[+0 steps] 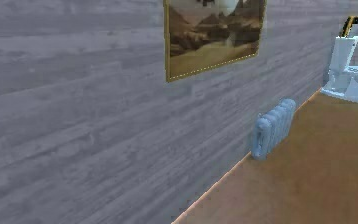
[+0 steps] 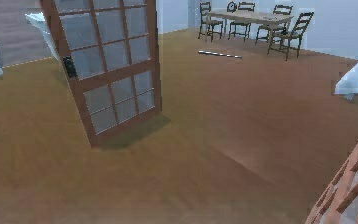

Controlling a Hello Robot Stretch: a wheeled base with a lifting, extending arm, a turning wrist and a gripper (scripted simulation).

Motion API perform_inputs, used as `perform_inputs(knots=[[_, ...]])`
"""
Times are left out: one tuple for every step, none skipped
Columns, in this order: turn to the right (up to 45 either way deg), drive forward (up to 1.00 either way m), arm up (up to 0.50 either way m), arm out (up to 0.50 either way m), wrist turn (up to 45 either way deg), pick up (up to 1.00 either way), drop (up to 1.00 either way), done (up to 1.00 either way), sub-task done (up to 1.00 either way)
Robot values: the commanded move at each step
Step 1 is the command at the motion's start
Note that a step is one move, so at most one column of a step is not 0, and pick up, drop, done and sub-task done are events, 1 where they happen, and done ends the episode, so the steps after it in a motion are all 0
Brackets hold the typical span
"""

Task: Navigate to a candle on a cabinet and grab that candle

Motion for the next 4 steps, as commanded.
perform_inputs(knots=[[15.0, 0.00, 0.00, 0.00, 0.0, 0.00, 0.00, 0.00, 0.00], [0.0, 0.15, 0.00, 0.00, 0.0, 0.00, 0.00, 0.00, 0.00], [45.0, 0.00, 0.00, 0.00, 0.0, 0.00, 0.00, 0.00, 0.00], [12.0, 0.00, 0.00, 0.00, 0.0, 0.00, 0.00, 0.00, 0.00]])
